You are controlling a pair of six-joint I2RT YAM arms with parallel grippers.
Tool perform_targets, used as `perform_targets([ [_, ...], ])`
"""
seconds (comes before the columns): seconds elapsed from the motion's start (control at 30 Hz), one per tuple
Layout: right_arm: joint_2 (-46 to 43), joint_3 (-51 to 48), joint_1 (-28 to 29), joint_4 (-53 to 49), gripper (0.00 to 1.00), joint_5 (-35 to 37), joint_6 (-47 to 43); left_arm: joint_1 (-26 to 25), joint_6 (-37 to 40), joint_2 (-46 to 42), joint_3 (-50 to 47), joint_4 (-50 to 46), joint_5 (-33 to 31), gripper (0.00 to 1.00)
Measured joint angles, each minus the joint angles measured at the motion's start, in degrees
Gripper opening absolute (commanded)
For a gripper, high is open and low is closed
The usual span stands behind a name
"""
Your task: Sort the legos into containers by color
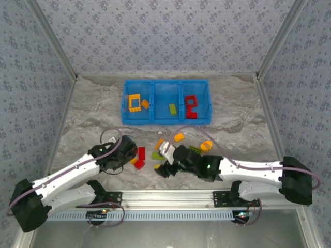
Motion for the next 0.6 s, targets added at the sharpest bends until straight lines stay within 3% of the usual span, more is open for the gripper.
perform_targets([
  [0.2, 0.92, -0.46, 8.20, 5.40, 0.75, 2.38, -2.64, 1.27, -3.37, 4.46, -1.90, 5.27, 4.24, 0.68],
  [0.6, 4.55, -0.28, 9.20, 7.58, 0.75, 5.44, -2.67, 1.51, -5.31, 10.54, -4.02, 13.33, 7.21, 0.66],
])
